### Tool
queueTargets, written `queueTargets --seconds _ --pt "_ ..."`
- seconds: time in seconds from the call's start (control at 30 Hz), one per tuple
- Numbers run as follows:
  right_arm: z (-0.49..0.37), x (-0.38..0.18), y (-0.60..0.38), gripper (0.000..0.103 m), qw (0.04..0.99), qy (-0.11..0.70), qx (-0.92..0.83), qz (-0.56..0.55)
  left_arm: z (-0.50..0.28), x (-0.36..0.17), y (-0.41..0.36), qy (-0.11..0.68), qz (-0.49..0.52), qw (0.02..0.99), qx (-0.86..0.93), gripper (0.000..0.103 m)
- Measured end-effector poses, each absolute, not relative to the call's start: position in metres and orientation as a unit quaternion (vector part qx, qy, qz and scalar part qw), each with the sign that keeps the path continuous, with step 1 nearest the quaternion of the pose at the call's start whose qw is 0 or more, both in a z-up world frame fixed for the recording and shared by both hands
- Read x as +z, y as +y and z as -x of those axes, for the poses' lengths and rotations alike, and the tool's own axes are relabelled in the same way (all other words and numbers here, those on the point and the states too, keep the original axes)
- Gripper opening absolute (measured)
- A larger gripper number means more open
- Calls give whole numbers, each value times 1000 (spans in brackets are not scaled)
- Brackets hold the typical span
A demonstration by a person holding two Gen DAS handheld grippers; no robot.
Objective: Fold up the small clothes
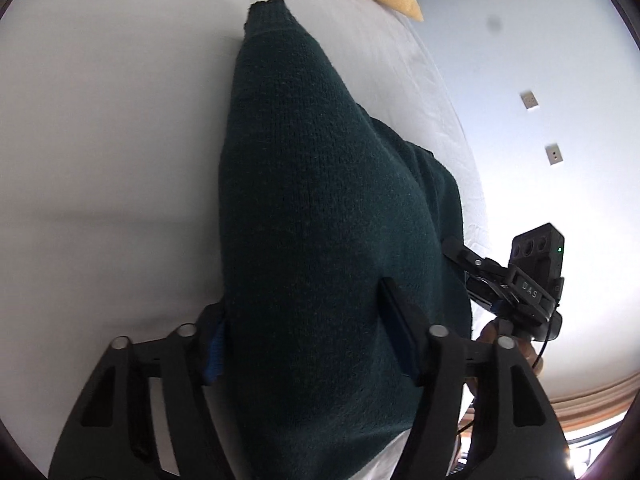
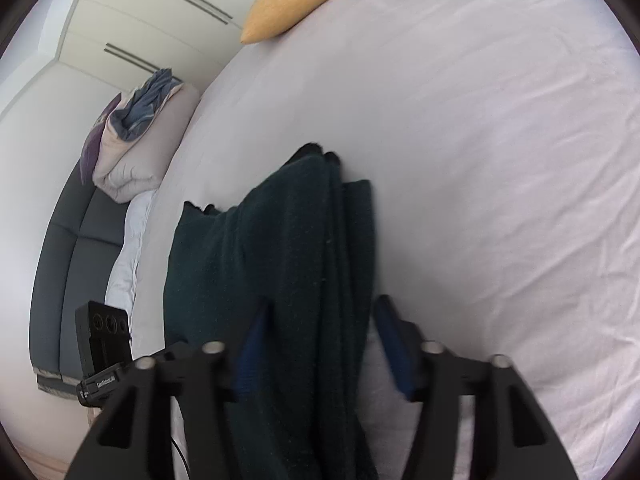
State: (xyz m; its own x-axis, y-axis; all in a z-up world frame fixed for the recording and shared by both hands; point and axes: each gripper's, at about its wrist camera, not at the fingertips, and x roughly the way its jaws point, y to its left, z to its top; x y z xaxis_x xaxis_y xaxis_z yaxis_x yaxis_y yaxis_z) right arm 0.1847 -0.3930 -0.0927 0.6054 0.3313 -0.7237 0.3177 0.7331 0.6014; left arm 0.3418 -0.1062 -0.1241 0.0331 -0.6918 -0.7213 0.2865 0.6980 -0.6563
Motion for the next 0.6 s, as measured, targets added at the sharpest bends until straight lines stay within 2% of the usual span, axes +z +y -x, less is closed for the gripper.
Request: queueTargets --seconds 0.1,0.23,0.6 --pt "-194 -90 -379 27 827 452 4 -334 -336 -117 -100 596 164 703 -351 47" --pt "-191 -67 -362 24 846 435 -6 -308 -333 -103 -89 590 175 704 -354 38" --pt "-176 -8 -279 23 870 389 60 -295 -307 -21 -5 538 158 753 -345 37"
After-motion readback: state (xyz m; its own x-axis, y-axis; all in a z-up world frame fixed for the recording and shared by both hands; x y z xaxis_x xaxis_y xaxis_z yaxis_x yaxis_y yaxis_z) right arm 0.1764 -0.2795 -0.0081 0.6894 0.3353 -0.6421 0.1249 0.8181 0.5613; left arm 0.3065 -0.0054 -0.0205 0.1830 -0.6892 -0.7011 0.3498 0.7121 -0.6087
